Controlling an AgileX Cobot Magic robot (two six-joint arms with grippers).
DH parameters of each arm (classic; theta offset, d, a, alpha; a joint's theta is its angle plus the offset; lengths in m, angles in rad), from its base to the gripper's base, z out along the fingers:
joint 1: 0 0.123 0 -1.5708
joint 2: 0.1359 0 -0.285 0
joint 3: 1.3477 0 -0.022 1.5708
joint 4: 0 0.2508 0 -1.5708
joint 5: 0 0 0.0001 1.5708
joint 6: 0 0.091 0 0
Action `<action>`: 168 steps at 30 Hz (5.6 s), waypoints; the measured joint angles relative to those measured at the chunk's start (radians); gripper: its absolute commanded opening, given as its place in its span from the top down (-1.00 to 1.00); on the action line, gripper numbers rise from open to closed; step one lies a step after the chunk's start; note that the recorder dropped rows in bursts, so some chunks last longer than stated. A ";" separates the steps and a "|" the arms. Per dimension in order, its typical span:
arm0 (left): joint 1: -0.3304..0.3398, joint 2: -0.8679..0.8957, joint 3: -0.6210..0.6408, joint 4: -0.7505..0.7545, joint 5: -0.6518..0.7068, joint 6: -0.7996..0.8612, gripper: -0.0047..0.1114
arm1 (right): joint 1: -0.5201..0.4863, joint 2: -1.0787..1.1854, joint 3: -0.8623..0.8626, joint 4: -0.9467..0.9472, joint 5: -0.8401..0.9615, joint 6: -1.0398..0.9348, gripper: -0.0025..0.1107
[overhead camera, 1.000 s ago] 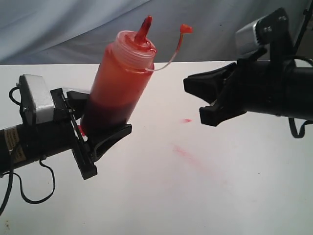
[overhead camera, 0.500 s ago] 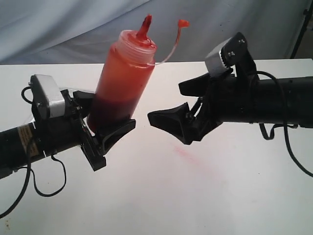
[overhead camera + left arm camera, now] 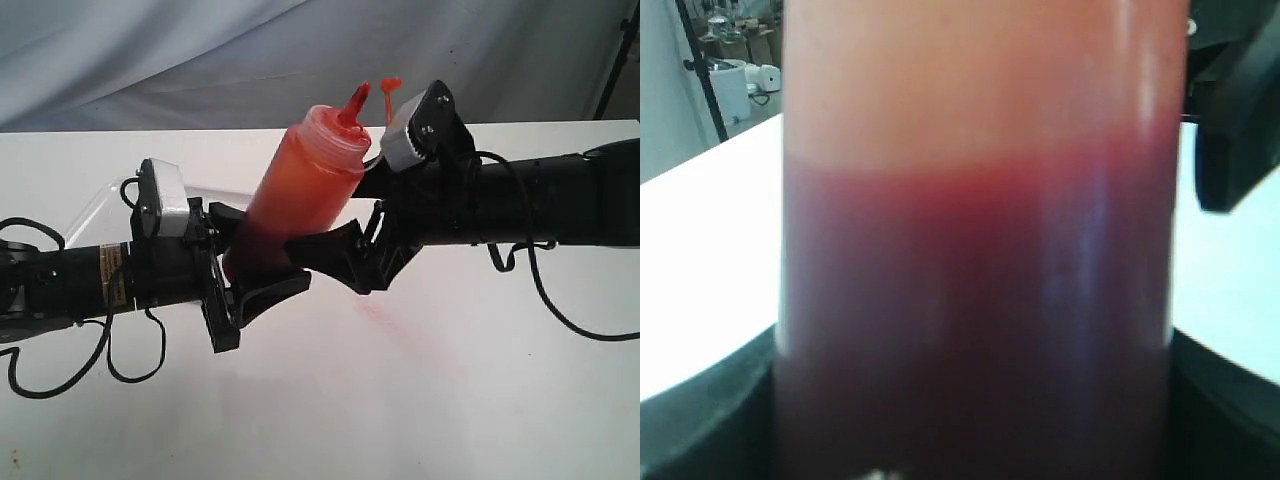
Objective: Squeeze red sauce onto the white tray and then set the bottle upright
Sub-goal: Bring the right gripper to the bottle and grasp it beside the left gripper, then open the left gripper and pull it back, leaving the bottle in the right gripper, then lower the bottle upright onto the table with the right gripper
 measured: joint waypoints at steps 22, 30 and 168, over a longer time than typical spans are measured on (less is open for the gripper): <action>-0.131 0.232 -0.197 0.024 0.067 -0.062 0.92 | 0.009 0.081 -0.029 -0.104 -0.121 0.077 0.96; -0.134 0.235 -0.197 0.063 0.090 -0.078 0.92 | 0.009 0.092 -0.031 -0.154 -0.119 0.126 0.96; 0.196 0.123 -0.292 0.537 -0.048 -0.419 -0.88 | 0.007 0.101 -0.033 -0.431 -0.165 0.358 -0.91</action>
